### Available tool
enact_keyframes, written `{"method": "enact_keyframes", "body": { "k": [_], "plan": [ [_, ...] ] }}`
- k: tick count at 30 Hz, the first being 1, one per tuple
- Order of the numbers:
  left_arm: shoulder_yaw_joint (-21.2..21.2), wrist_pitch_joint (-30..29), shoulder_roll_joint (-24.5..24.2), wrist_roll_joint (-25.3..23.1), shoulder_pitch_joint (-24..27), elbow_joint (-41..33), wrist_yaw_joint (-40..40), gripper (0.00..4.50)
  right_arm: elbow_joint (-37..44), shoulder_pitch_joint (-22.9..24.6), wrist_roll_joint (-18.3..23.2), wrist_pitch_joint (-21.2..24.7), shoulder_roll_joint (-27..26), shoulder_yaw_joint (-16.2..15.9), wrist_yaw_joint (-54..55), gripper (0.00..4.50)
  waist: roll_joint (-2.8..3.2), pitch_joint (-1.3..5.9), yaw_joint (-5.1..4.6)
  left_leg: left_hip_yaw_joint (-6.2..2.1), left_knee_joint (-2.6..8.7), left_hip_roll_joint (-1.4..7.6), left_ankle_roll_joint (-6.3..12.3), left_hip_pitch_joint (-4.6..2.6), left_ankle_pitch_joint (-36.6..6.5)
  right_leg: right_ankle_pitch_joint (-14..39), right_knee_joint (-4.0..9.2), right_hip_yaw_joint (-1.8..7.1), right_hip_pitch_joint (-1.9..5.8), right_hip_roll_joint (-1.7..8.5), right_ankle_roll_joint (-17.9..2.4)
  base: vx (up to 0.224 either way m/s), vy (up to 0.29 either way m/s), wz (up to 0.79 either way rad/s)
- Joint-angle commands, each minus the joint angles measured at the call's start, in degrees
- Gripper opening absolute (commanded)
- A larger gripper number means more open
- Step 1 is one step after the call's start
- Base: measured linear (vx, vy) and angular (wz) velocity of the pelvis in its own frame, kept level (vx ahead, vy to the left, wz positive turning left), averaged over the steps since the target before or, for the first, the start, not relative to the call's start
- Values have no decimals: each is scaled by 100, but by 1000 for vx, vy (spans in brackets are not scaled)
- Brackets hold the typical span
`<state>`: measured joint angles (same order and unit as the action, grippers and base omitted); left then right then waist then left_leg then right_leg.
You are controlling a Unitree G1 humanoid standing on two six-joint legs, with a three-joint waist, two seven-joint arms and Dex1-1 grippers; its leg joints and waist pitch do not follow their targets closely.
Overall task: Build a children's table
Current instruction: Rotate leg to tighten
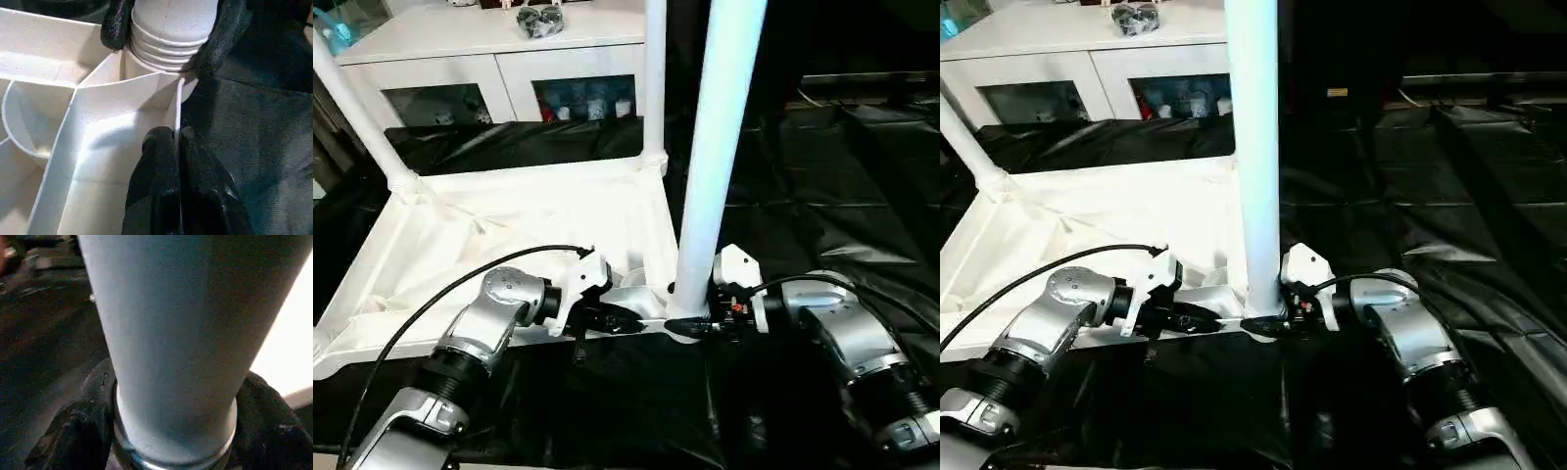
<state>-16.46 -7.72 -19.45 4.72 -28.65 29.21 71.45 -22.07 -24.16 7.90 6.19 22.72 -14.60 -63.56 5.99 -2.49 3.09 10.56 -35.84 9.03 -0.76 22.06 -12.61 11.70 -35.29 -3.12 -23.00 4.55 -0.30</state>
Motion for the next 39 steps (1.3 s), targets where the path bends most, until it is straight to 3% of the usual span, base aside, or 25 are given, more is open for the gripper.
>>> {"method": "enact_keyframes", "body": {
  "k": [1, 4, 6, 8, 9, 10, 11, 15, 16, 20, 22, 24, 26, 27, 28, 29, 30, 31, 34, 35, 39],
  "plan": [
    [13, 43, 196, -109, -83, 200, -446, 0, -264, 76, -254, 99, -336, 3, 821, 272, -106, 352, -38, -168, 431, 406, 663, -58, -451, 403, 363, 230, 291, 433, -1674, 0, 0, 0],
    [36, -38, 327, -247, -199, 377, -882, 0, -449, 75, -316, 254, -608, 92, 1383, 271, -105, 330, -115, -177, 485, 407, 385, -95, -855, 921, 422, 240, 297, 426, -1568, 0, 0, 0],
    [102, -167, 522, -284, -318, 505, -1279, 0, -681, 30, -381, 436, -893, 155, 1929, 270, -94, 298, -154, -182, 508, 402, 298, -106, -1084, 1206, 466, 246, 293, 430, -1508, 0, 0, 0],
    [166, -189, 858, -375, -509, 708, -1907, 0, -1085, -112, -470, 606, -1342, 236, 2686, 270, -77, 239, -216, -180, 551, 389, 98, -148, -1450, 1763, 518, 245, 247, 420, -1433, 0, 0, 0],
    [177, -184, 931, -399, -552, 755, -2045, 0, -1175, -146, -490, 634, -1440, 253, 2845, 270, -91, 220, -243, -223, 571, 371, -83, -202, -1876, 2400, 572, 225, 263, 443, -1264, 0, 0, 0],
    [212, -163, 1066, -399, -606, 829, -2211, 0, -1287, -209, -508, 615, -1597, 271, 3015, 270, -97, 228, -270, -242, 587, 379, -145, -216, -1992, 2562, 606, 243, 264, 462, -1148, 0, 0, 0],
    [244, -132, 1176, -412, -656, 899, -2380, 0, -1330, -248, -513, 578, -1714, 258, 3063, 270, -81, 242, -299, -251, 597, 393, -160, -203, -1961, 2383, 595, 260, 261, 461, -1156, 0, 0, 0],
    [234, -84, 1355, -451, -742, 997, -2546, 0, -1346, -319, -508, 432, -1946, 218, 3069, 270, -107, 238, -316, -235, 588, 369, -8, -173, -1877, 2294, 609, 272, 271, 470, -1173, 0, 0, 0],
    [162, 35, 1376, -482, -740, 943, -2470, 0, -1255, -352, -459, 328, -1978, 228, 2960, 325, -98, 241, -316, -235, 587, 376, 28, -161, -1842, 2336, 616, 274, 266, 476, -1155, 0, 0, 0],
    [99, 80, 1291, -464, -681, 784, -2184, 0, -1111, -363, -310, 403, -1881, 330, 2709, 349, -92, 251, -310, -235, 602, 392, 103, -134, -1735, 2117, 593, 271, 275, 465, -1194, 0, 0, 0],
    [99, 91, 1273, -458, -671, 766, -2119, 0, -1096, -369, -317, 414, -1853, 349, 2674, 383, -89, 254, -311, -235, 603, 396, 102, -136, -1745, 2099, 592, 274, 271, 471, -1207, 0, 0, 0],
    [10, 152, 1109, -415, -551, 572, -1713, 0, -946, -368, -300, 414, -1615, 325, 2394, 386, -81, 260, -313, -239, 606, 400, 114, -125, -1727, 2010, 582, 276, 282, 470, -1222, 0, 0, 0],
    [-22, 176, 1058, -399, -511, 511, -1581, 0, -907, -367, -307, 395, -1542, 317, 2298, 391, -79, 289, -299, -238, 597, 414, 183, -101, -1463, 1584, 536, 278, 306, 476, -1309, 0, 0, 0],
    [-79, 177, 867, -319, -399, 350, -1190, 0, -619, -286, -188, 376, -1197, 219, 1666, 391, -51, 289, -302, -231, 591, 410, 207, -96, -1394, 1450, 525, 275, 307, 468, -1343, 0, 0, 0],
    [-95, 200, 767, -285, -352, 291, -1002, 0, -458, -238, -98, 399, -998, 161, 1284, 391, -66, 302, -277, -229, 581, 415, 254, -108, -1345, 1309, 524, 266, 320, 469, -1374, 0, 0, 0],
    [-122, 207, 554, -196, -254, 158, -595, 0, -136, -147, 80, 457, -573, 41, 498, 391, -74, 342, -205, -205, 523, 431, 486, -94, -911, 512, 433, 262, 367, 449, -1541, 63, 0, 3],
    [-122, 207, 554, -196, -254, 158, -595, 0, -136, -147, 80, 457, -573, 41, 498, 391, -69, 367, -201, -198, 489, 439, 597, -80, -690, 148, 375, 256, 380, 449, -1621, 71, -3, 3],
    [-122, 207, 554, -196, -254, 158, -595, 0, -136, -147, 80, 457, -573, 41, 498, 391, -47, 371, -173, -166, 452, 432, 788, -87, -420, -319, 333, 246, 326, 441, -1748, 71, -3, 3],
    [-123, 117, 358, -67, -182, 17, -195, 0, 44, -125, 179, 527, -186, -40, -143, 391, -107, 434, -62, -170, 380, 425, 1046, -84, 20, -796, 276, 227, 359, 470, -1790, 17, -4, 1],
    [-120, 72, 298, -11, -164, -33, -53, 0, 62, -140, 184, 543, -82, -51, -303, 391, -78, 446, -8, -162, 336, 434, 1218, -60, 265, -949, 235, 208, 303, 459, -1783, 0, 0, 0],
    [-109, 85, 125, 61, -173, -83, 299, 0, 132, -192, 120, 553, 216, -125, -789, 367, -92, 404, 50, -164, 372, 463, 1082, -63, -86, -135, 291, 182, 276, 441, -1712, 0, 0, 0]
  ]
}}
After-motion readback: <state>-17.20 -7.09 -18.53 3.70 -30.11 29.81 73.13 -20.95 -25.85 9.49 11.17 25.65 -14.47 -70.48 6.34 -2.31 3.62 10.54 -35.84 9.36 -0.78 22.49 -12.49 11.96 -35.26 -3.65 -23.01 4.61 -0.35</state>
